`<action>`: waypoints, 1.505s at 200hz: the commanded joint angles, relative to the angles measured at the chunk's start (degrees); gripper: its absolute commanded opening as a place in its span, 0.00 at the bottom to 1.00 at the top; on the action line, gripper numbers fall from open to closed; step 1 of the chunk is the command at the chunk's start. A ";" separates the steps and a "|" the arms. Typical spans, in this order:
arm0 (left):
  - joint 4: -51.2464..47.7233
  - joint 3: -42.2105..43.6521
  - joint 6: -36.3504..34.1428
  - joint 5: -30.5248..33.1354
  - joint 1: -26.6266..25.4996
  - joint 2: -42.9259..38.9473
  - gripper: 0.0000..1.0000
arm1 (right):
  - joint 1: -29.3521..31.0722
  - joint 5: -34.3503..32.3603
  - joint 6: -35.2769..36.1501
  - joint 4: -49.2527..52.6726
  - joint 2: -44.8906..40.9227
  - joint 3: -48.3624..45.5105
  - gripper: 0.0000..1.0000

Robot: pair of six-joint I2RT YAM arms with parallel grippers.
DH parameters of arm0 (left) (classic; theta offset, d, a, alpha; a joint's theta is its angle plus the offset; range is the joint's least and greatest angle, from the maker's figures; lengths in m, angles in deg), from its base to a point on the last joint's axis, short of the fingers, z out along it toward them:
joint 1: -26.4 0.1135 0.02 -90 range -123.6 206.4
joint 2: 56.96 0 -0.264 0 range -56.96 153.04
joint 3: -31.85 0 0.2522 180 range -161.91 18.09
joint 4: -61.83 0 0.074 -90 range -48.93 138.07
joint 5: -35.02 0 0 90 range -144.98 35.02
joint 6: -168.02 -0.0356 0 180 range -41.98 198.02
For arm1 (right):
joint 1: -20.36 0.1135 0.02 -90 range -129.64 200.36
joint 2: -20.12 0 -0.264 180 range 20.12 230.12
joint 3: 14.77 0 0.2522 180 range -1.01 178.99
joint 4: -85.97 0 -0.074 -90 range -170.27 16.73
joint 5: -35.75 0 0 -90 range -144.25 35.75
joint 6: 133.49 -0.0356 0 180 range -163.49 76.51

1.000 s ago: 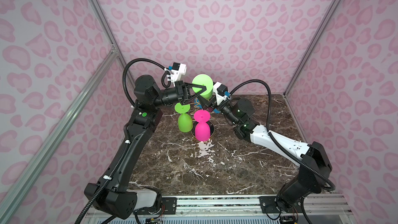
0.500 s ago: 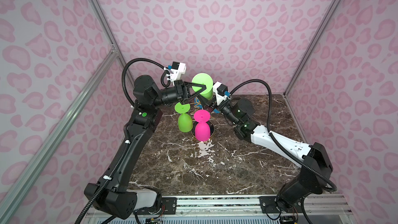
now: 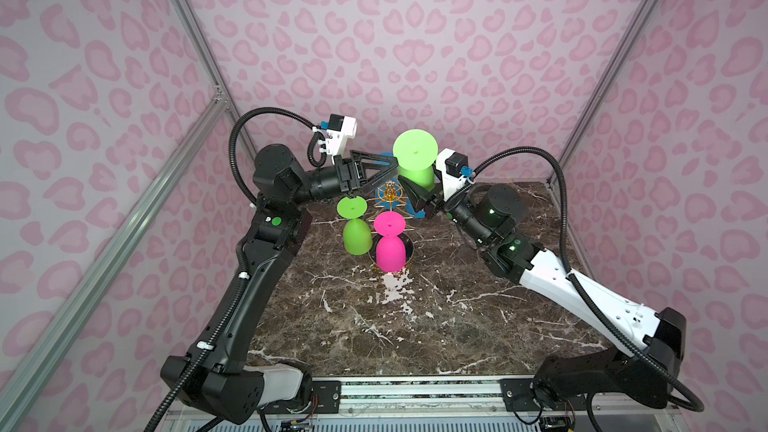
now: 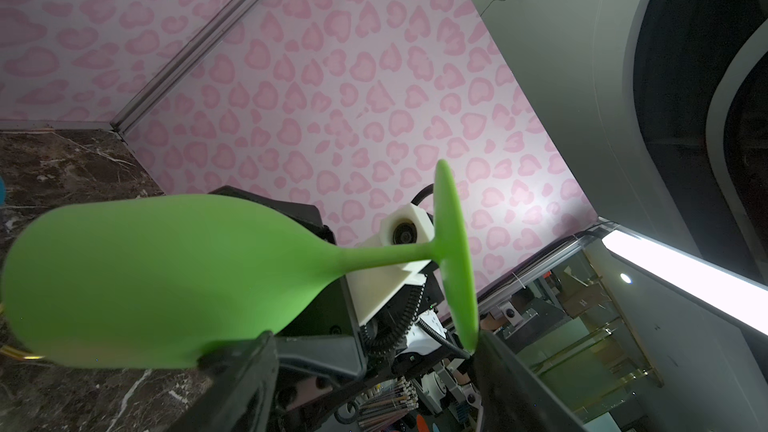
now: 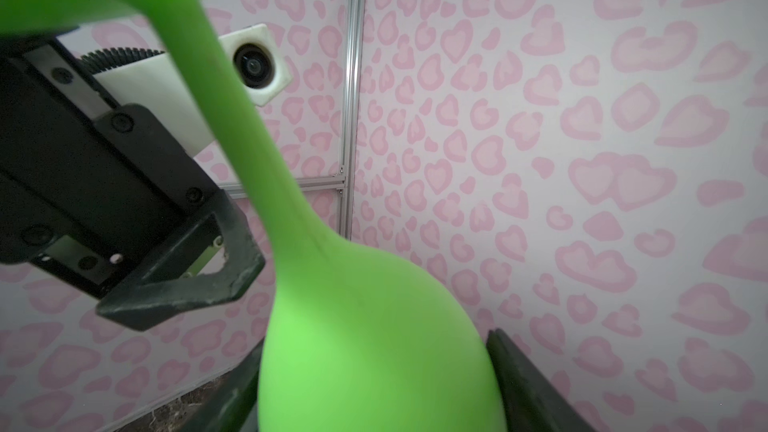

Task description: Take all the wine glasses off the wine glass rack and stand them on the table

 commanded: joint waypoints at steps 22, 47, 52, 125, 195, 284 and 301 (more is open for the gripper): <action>-1.35 1.96 -13.56 8.37 0.27 -3.02 0.84 | -0.60 -3.42 -0.59 26.52 -6.24 4.41 0.61; -1.50 7.25 -28.57 20.11 0.32 -7.08 0.88 | -0.70 -4.55 -1.67 39.36 -8.75 8.55 0.60; -1.27 8.39 -31.50 22.76 0.27 -7.94 0.88 | -0.71 -4.67 -1.96 41.35 -9.15 9.51 0.60; 2.95 14.75 -75.71 28.72 -0.65 -10.49 0.74 | -0.71 -3.59 -5.23 54.81 -8.37 14.74 0.56; 5.28 17.30 -94.70 16.30 -1.48 -9.87 0.67 | -0.70 -0.21 -7.35 54.69 -3.35 15.69 0.53; 4.96 18.73 -104.70 17.59 -3.55 -8.68 0.60 | -0.71 4.05 -9.06 54.72 0.47 18.25 0.50; 5.05 18.57 -105.25 17.93 -3.68 -8.56 0.58 | -0.74 5.15 -9.60 54.19 0.81 18.17 0.49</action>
